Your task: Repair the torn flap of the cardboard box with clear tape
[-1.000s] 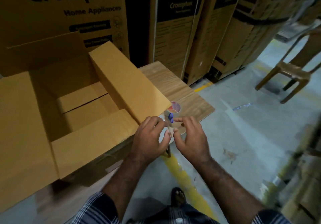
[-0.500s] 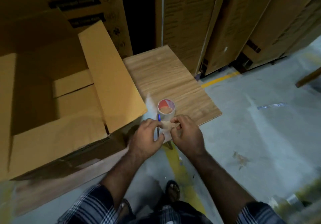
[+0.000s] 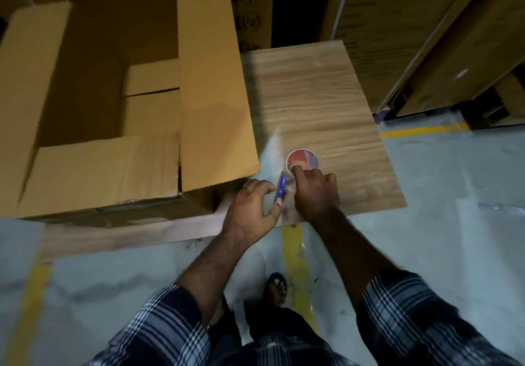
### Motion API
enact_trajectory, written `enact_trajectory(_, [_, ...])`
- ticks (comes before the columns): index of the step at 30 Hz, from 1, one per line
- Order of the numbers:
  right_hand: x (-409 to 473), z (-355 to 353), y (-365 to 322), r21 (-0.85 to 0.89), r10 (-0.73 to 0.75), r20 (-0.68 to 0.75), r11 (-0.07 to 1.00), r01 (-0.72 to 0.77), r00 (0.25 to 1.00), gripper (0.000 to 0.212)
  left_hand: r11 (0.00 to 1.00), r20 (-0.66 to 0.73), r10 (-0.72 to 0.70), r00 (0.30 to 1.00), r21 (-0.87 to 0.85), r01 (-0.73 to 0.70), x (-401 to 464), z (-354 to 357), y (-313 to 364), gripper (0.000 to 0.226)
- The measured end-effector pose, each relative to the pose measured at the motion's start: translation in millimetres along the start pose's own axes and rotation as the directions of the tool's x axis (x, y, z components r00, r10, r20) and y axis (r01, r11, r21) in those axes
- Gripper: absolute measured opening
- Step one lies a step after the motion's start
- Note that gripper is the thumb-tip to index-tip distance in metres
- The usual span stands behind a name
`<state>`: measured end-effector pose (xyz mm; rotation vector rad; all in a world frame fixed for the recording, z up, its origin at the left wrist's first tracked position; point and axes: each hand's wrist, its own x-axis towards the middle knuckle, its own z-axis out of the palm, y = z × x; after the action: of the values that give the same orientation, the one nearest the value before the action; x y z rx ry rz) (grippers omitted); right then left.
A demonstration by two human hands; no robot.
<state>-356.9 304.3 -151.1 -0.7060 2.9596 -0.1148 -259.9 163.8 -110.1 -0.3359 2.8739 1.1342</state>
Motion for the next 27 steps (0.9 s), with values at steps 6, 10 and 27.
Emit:
enact_trajectory(6, [3.0, -16.5, 4.5, 0.308, 0.284, 0.131, 0.899, -0.311, 0.950, 0.016, 0.845, 0.131, -0.469, 0.874, -0.221, 0.487, -3.2, 16.7, -12.2, 0.030])
enact_trajectory(10, [-17.1, -19.9, 8.2, 0.714, 0.441, 0.249, 0.518, -0.471, 0.862, 0.037, 0.582, 0.330, -0.567, 0.755, -0.487, 0.651, -11.5, 23.7, -9.6, 0.046])
enact_trajectory(27, [-134.5, -58.7, -15.2, 0.892, 0.476, 0.262, 0.212, -0.399, 0.840, 0.052, 0.492, 0.395, -0.201, 0.896, -0.750, 0.441, -16.6, -2.3, 16.3, 0.059])
